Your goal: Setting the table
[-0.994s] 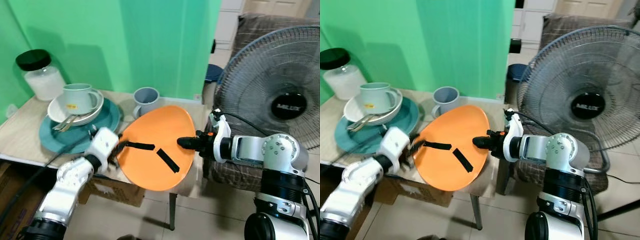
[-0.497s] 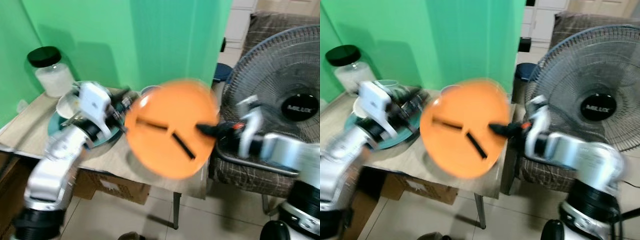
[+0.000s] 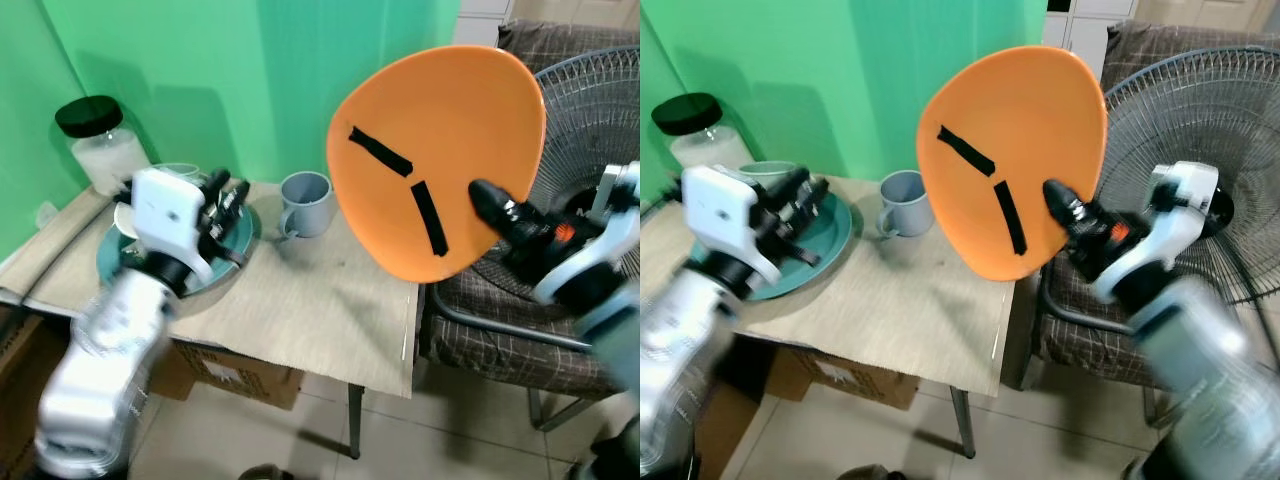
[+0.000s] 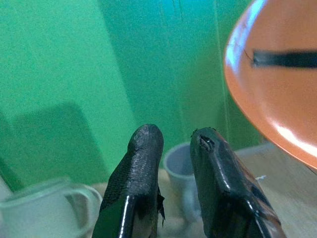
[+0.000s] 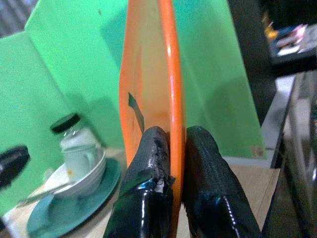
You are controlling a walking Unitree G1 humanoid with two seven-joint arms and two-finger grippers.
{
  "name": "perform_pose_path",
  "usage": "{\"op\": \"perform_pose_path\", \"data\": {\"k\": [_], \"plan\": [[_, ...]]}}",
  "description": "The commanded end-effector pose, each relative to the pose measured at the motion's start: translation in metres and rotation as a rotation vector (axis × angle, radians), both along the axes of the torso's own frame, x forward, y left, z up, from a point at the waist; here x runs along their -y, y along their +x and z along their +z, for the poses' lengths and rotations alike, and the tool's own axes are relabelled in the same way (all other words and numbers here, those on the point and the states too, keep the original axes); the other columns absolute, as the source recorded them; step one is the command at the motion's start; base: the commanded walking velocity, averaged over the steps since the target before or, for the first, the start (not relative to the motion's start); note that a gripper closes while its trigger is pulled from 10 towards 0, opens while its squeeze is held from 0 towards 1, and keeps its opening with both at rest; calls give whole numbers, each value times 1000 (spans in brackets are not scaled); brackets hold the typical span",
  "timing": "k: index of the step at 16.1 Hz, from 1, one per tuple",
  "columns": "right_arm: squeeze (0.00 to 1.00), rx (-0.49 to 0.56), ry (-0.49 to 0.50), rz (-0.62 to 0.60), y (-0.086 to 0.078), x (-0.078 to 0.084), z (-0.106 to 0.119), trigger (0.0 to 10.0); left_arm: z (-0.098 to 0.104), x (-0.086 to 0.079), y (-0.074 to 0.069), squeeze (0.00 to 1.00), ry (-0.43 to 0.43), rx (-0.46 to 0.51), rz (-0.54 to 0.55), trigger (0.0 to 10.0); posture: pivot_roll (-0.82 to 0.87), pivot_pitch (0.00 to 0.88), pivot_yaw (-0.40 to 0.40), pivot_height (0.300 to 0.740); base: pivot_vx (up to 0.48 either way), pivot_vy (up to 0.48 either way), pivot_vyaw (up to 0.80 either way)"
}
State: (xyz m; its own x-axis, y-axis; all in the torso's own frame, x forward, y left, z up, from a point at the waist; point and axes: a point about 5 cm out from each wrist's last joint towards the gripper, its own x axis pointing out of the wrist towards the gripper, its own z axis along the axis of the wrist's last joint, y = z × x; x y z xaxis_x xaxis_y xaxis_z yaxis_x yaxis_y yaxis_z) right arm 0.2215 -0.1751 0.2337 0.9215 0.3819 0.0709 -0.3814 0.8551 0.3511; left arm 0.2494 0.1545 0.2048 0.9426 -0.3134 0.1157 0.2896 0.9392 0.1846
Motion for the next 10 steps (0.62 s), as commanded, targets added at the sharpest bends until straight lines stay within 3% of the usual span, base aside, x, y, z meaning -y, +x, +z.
{"op": "perform_pose_path", "data": {"k": [1,3,4,7,8,9,10], "plan": [[0,77,-52,-71,0,-3,7,10000,-2,6,-1,0,-18,-13,18,10000,-62,0,96,740,0,0,0],[0,72,-43,-168,4,-1,0,10000,-2,16,-1,0,-26,13,-12,10000,-69,0,102,740,0,0,-666],[0,68,-3,-162,2,-7,0,10000,-7,16,2,0,-29,-12,7,10000,-94,0,118,740,0,0,-781],[0,112,-16,-195,4,-12,2,10000,-7,22,5,0,26,-3,4,10000,-68,0,107,740,0,0,-796],[0,163,-31,-269,8,-9,7,10000,-7,21,4,0,28,-1,11,10000,-63,0,105,740,0,0,-800],[0,213,-40,-420,11,-1,14,10000,-8,17,4,0,20,-7,30,10000,-81,0,114,740,0,0,-800],[0,229,-51,-459,12,1,17,10000,-7,15,7,0,-8,1,54,10000,-91,0,119,740,0,0,-800]]}}
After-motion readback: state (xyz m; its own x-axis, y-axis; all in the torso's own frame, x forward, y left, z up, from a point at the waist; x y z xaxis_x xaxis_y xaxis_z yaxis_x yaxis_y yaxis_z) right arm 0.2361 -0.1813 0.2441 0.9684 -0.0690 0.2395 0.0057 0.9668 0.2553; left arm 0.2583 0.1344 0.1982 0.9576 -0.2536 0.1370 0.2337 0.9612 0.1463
